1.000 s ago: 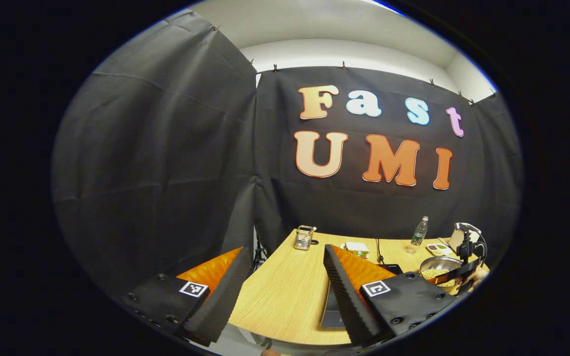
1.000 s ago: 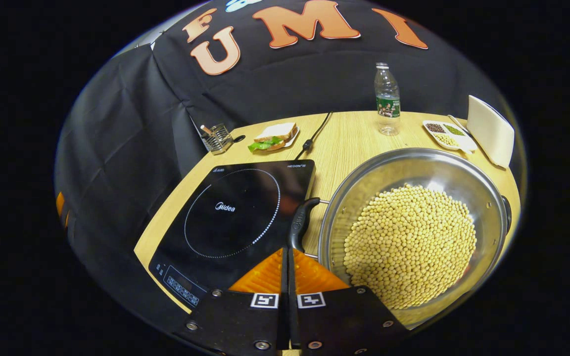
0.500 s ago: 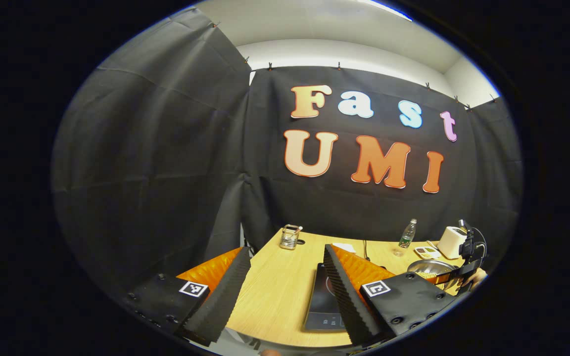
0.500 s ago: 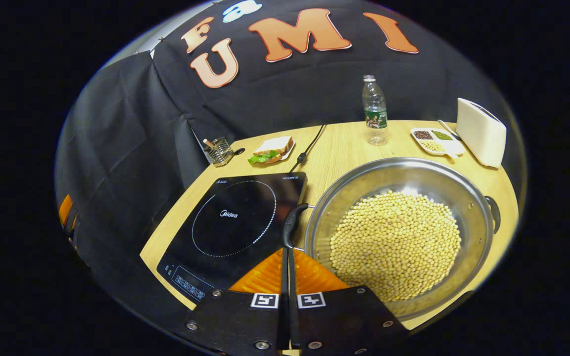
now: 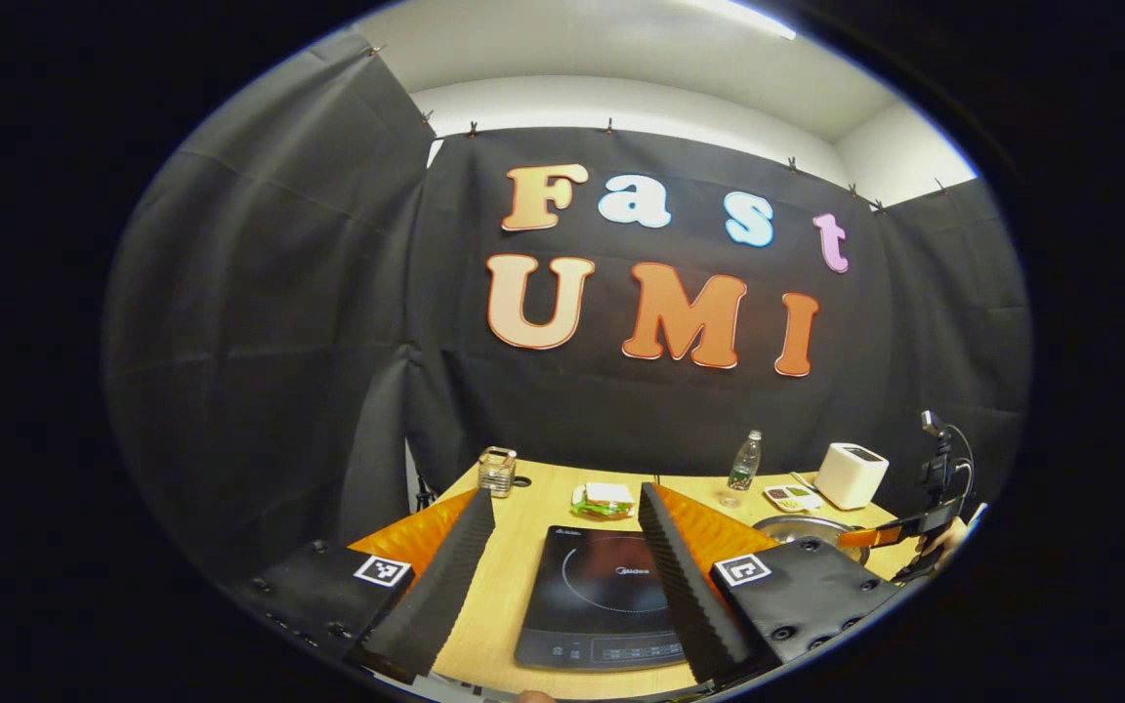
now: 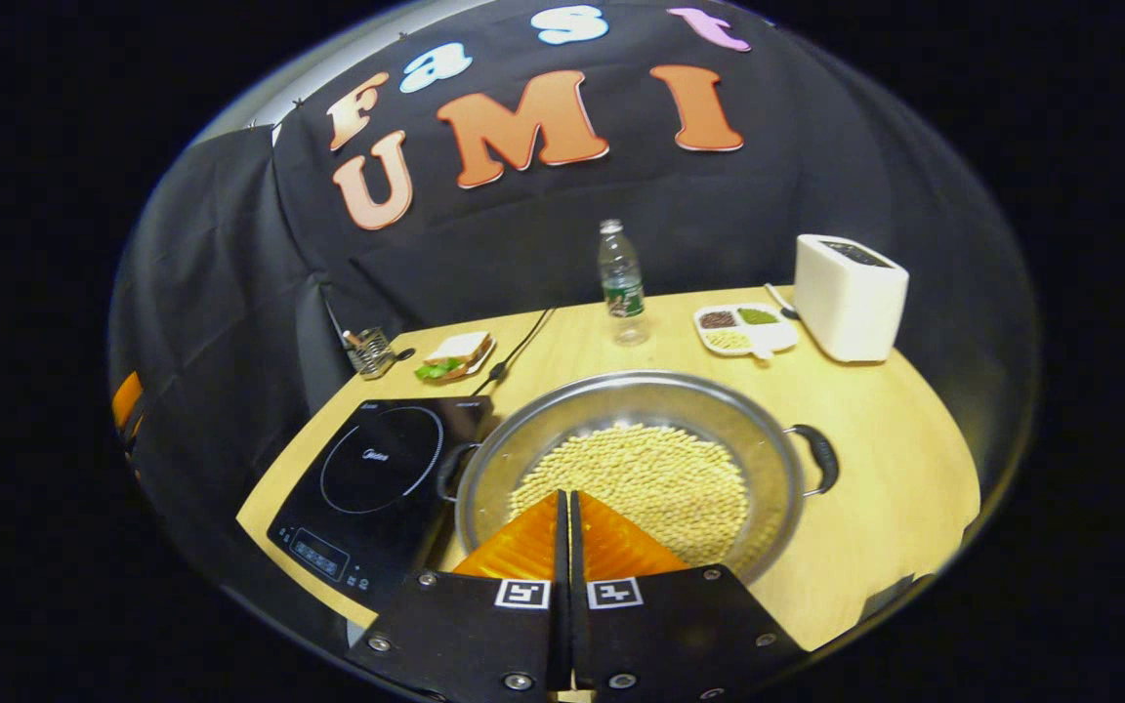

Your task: First push the handle of the pot to place it horizontally, then grasp the pot with both hands and set it on the induction cooktop.

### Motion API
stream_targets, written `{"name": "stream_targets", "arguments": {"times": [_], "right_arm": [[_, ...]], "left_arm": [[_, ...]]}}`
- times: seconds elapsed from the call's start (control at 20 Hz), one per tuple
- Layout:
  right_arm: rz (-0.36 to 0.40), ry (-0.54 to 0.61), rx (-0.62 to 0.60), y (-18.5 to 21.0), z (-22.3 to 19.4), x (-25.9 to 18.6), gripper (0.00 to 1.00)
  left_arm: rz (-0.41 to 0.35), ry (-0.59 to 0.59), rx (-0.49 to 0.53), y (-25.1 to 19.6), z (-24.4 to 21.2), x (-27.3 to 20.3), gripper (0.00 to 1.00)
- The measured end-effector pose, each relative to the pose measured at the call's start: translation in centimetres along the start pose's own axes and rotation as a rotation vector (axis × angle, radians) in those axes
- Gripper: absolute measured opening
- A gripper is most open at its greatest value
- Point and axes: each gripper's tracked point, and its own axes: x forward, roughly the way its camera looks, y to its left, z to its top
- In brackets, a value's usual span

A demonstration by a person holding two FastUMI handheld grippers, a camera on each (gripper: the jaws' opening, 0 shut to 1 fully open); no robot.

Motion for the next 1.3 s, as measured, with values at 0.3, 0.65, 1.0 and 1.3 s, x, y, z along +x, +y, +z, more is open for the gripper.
{"name": "stream_targets", "arguments": {"times": [0.3,0.65,1.0,1.3], "right_arm": [[-0.109,-0.081,0.010,-6.4,1.6,-2.4,0.02],[-0.144,-0.099,0.069,-10.4,1.2,-2.7,0.25],[-0.217,-0.120,0.094,-14.2,1.2,-1.1,0.83],[-0.236,-0.122,0.100,-15.5,0.9,0.9,0.95]], "left_arm": [[-0.095,0.045,-0.005,-6.7,-2.1,2.9,0.98],[-0.207,0.124,0.022,-15.0,-5.8,7.2,0.98],[-0.294,0.225,0.070,-22.4,-12.3,10.8,0.99],[-0.344,0.308,0.125,-26.3,-18.4,13.8,0.98]]}}
